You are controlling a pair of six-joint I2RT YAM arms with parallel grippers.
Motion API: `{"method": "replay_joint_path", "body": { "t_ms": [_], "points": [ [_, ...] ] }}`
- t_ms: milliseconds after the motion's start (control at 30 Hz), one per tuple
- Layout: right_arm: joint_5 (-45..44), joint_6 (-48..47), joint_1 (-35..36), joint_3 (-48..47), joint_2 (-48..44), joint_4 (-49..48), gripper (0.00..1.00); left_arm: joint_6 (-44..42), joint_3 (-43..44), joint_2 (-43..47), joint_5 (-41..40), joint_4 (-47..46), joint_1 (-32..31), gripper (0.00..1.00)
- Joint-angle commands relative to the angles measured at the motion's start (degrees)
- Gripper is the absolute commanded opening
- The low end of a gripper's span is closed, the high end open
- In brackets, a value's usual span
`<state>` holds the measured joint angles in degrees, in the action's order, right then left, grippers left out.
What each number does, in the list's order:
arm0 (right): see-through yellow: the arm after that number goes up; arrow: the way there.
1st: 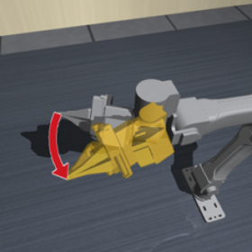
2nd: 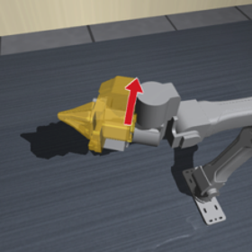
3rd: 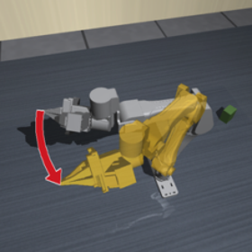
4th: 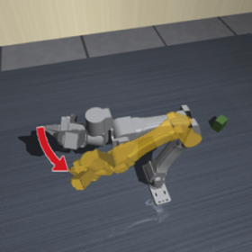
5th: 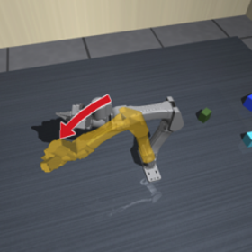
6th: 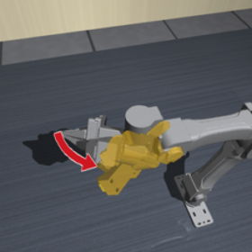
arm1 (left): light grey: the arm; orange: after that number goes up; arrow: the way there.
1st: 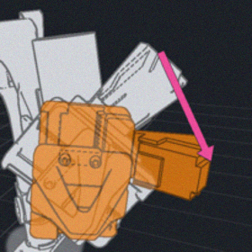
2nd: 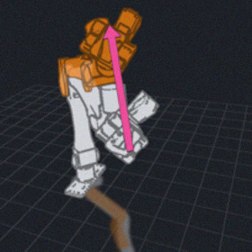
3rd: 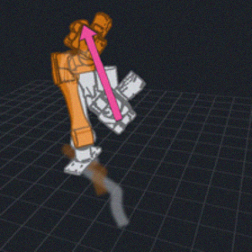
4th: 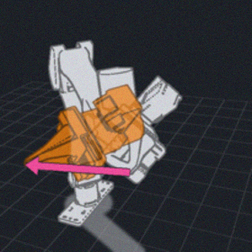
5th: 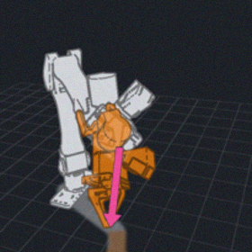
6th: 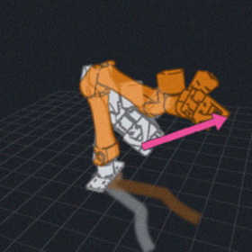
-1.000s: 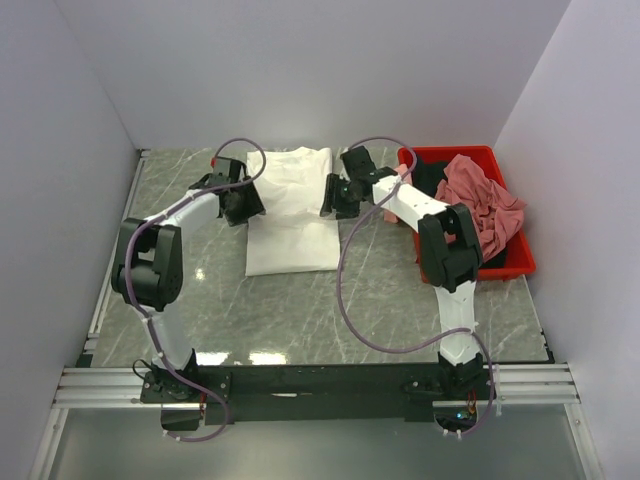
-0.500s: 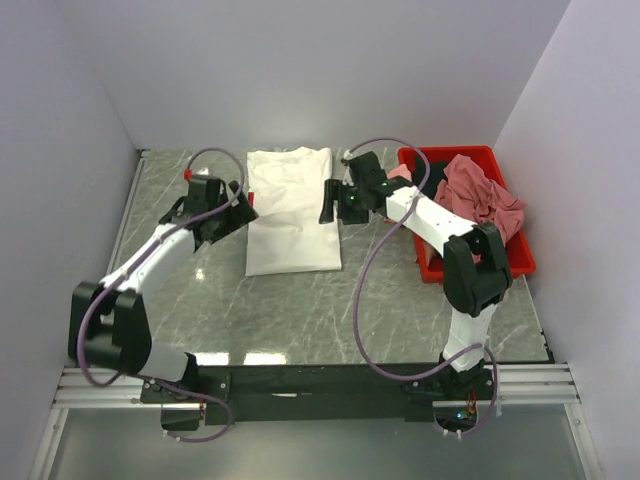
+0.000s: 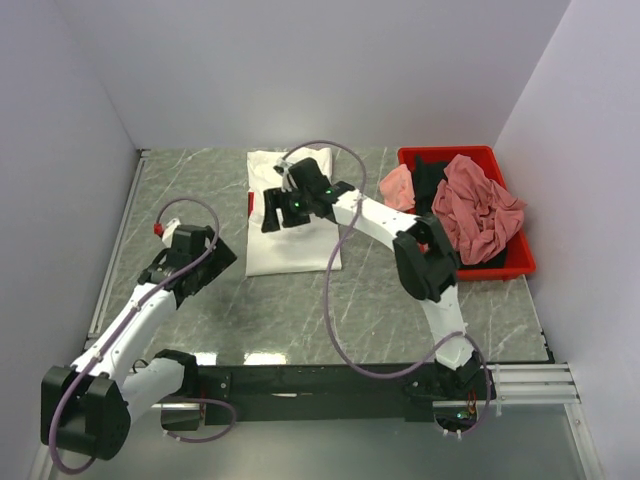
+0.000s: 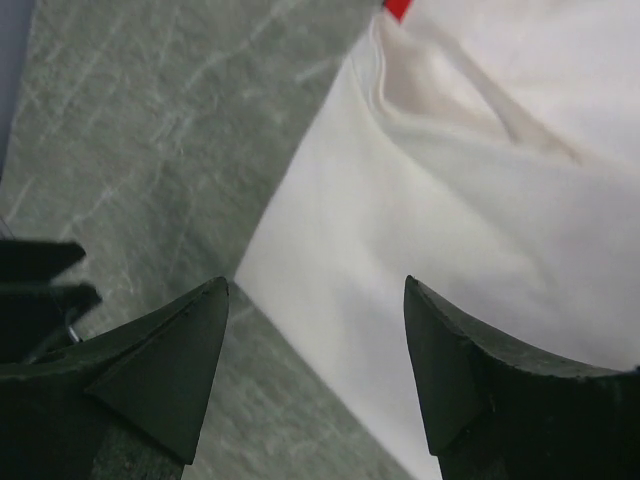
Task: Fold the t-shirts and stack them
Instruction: Fold the tshirt
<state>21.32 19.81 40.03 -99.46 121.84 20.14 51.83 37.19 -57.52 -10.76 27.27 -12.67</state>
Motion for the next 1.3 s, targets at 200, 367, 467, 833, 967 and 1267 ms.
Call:
{"method": "replay_joint_path", "body": {
  "t_ms": [200, 367, 467, 833, 967, 1267],
  "points": [
    [3.64, 6.81, -0.92, -22.61, 17.02, -6.51, 0.77, 1.08, -1.15, 1.36, 1.88, -1.43, 0.01, 0.99],
    [4.69, 9.98, -1.88, -26.22, 21.24, -11.34, 0.81, 0.55, -0.54, -0.75, 2.50, -1.87, 0.01, 0.99],
    [5.57, 11.47, -2.85, -27.01, 22.38, -12.58, 0.81, 0.46, -0.71, -0.67, 2.50, -2.13, 0.01, 1.00],
    [3.39, 7.17, -6.28, -24.50, 10.98, -9.07, 0.83, -1.38, -1.24, -6.63, 9.96, -9.33, 0.01, 1.00],
    [-0.57, 6.03, -8.30, -10.88, 0.09, -9.15, 0.84, -2.17, -0.80, -11.03, 11.81, -13.11, 0.01, 1.00],
    [-9.54, 8.13, -12.08, 26.58, -24.36, -12.41, 0.84, -2.79, -0.36, -19.21, 15.60, -16.89, 0.01, 0.83]
  ]
}}
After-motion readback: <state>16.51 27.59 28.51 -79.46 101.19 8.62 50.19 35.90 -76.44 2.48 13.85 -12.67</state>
